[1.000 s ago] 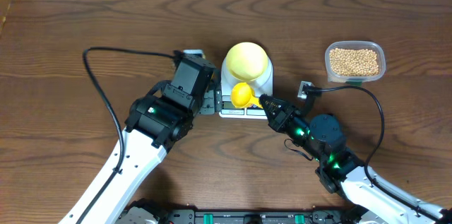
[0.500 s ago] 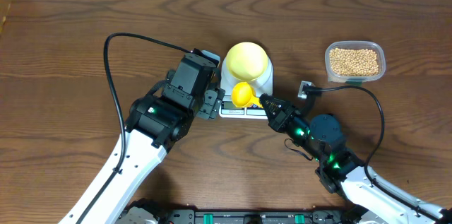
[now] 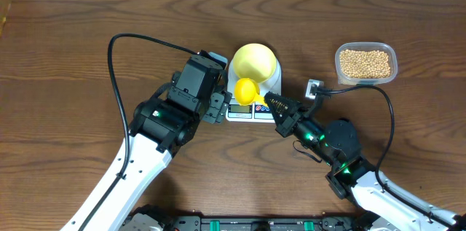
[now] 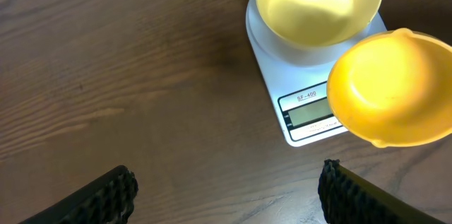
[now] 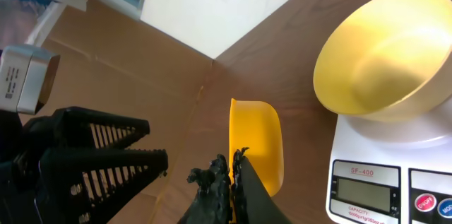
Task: Scoop item into bowl and weigh 50g on scale
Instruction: 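Carry the scoop with the right gripper over to the soybean tub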
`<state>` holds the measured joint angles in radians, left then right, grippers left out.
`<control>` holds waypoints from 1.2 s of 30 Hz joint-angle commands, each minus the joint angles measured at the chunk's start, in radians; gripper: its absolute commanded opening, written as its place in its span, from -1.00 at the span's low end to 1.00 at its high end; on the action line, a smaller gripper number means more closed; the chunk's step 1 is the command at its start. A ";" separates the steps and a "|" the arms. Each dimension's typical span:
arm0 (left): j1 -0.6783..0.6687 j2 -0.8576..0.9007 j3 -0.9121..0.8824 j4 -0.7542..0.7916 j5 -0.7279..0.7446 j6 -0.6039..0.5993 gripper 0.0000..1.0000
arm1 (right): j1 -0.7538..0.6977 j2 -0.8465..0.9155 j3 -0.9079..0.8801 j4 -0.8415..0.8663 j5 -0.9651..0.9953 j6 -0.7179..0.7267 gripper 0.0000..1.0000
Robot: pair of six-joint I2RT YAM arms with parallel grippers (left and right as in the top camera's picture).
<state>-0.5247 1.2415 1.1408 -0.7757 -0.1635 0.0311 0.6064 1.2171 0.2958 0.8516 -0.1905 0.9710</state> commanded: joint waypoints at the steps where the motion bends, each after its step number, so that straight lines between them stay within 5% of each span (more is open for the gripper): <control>1: 0.000 -0.006 0.002 0.003 -0.010 0.014 0.68 | 0.003 -0.005 0.017 0.012 -0.007 -0.050 -0.98; 12: 0.000 -0.006 0.002 0.003 -0.010 0.014 0.69 | 0.003 -0.110 0.019 -0.025 0.019 -0.170 -0.98; 36: 0.000 -0.006 0.002 0.003 -0.010 0.014 0.69 | -0.009 -0.212 0.266 -0.607 0.200 -0.386 -0.98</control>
<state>-0.5247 1.2415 1.1408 -0.7757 -0.1635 0.0315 0.6060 1.0130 0.5091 0.2924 -0.0288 0.6163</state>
